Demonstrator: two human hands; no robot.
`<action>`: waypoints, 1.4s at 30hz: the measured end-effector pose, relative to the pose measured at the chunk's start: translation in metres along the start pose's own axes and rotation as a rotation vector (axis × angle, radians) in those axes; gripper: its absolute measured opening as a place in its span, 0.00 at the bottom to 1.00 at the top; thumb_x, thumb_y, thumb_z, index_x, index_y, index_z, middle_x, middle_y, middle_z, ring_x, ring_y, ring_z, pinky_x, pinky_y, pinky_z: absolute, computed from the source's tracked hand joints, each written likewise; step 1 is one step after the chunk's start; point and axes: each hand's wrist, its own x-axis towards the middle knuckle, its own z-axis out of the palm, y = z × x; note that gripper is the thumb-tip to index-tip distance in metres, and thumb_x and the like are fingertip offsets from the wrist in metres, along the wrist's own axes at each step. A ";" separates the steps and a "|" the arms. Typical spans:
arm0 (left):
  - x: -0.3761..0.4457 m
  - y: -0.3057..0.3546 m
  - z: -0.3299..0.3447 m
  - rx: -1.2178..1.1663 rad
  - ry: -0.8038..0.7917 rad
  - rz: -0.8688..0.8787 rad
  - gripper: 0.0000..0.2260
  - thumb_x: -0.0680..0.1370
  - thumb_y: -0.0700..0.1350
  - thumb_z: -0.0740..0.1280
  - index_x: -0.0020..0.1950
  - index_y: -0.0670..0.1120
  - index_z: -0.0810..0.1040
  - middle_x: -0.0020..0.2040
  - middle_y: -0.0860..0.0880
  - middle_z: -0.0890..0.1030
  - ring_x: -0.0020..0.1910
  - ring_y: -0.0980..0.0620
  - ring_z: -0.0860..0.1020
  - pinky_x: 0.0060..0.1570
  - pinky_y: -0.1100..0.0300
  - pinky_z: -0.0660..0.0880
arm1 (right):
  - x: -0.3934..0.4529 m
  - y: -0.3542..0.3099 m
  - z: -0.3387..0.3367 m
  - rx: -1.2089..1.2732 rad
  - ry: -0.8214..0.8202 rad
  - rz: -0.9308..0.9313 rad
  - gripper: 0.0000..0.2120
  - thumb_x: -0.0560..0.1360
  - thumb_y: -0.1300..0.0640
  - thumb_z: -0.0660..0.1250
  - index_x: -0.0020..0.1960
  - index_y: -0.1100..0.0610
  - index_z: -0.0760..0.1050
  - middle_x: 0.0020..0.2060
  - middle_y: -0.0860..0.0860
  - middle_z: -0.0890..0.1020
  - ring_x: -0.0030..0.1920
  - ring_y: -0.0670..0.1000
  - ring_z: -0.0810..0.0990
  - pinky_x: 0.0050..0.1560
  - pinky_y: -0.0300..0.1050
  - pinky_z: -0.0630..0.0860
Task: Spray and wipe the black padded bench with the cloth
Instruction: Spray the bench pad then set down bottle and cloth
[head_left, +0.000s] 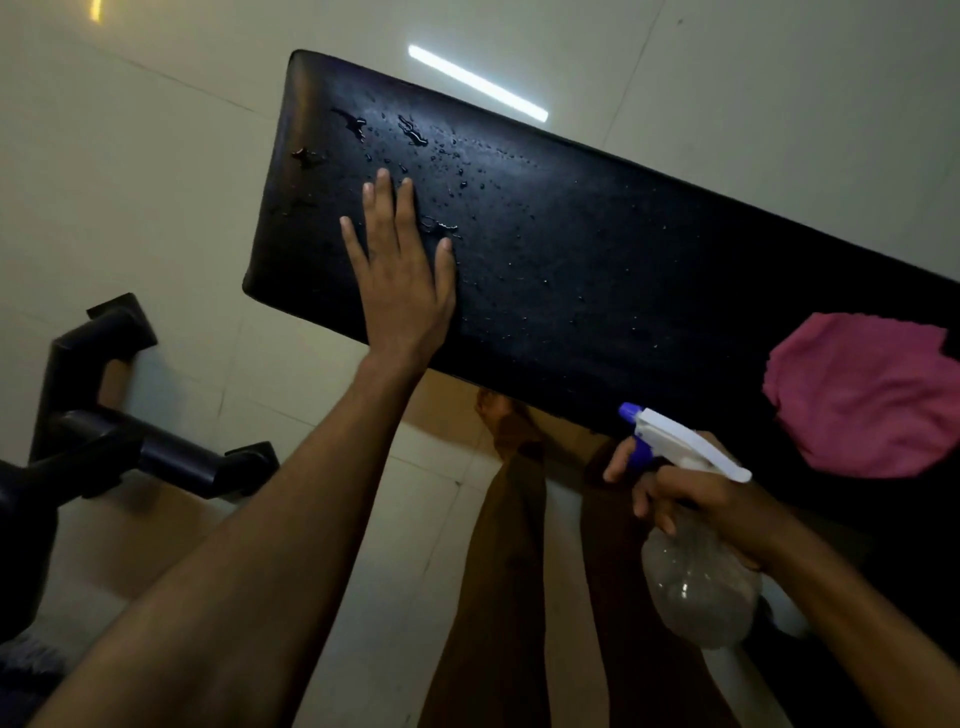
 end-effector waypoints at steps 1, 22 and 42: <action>-0.001 0.003 0.000 -0.001 -0.005 -0.002 0.28 0.85 0.53 0.53 0.81 0.40 0.53 0.82 0.40 0.52 0.82 0.42 0.49 0.79 0.39 0.45 | -0.002 0.000 -0.004 0.017 0.025 -0.029 0.11 0.68 0.63 0.64 0.46 0.58 0.83 0.50 0.60 0.84 0.36 0.56 0.80 0.27 0.42 0.74; -0.062 0.081 0.030 0.028 -0.160 0.191 0.27 0.85 0.53 0.53 0.82 0.44 0.52 0.83 0.42 0.49 0.82 0.44 0.47 0.78 0.35 0.44 | -0.059 0.043 -0.058 0.019 0.058 -0.004 0.07 0.67 0.63 0.64 0.42 0.61 0.79 0.40 0.56 0.83 0.32 0.55 0.79 0.27 0.42 0.72; -0.097 0.169 0.055 0.145 -0.312 0.398 0.29 0.85 0.55 0.53 0.83 0.48 0.48 0.83 0.44 0.46 0.82 0.45 0.44 0.78 0.34 0.42 | -0.096 0.073 -0.108 0.101 0.211 -0.129 0.09 0.66 0.64 0.62 0.43 0.62 0.78 0.42 0.56 0.84 0.31 0.58 0.82 0.25 0.44 0.71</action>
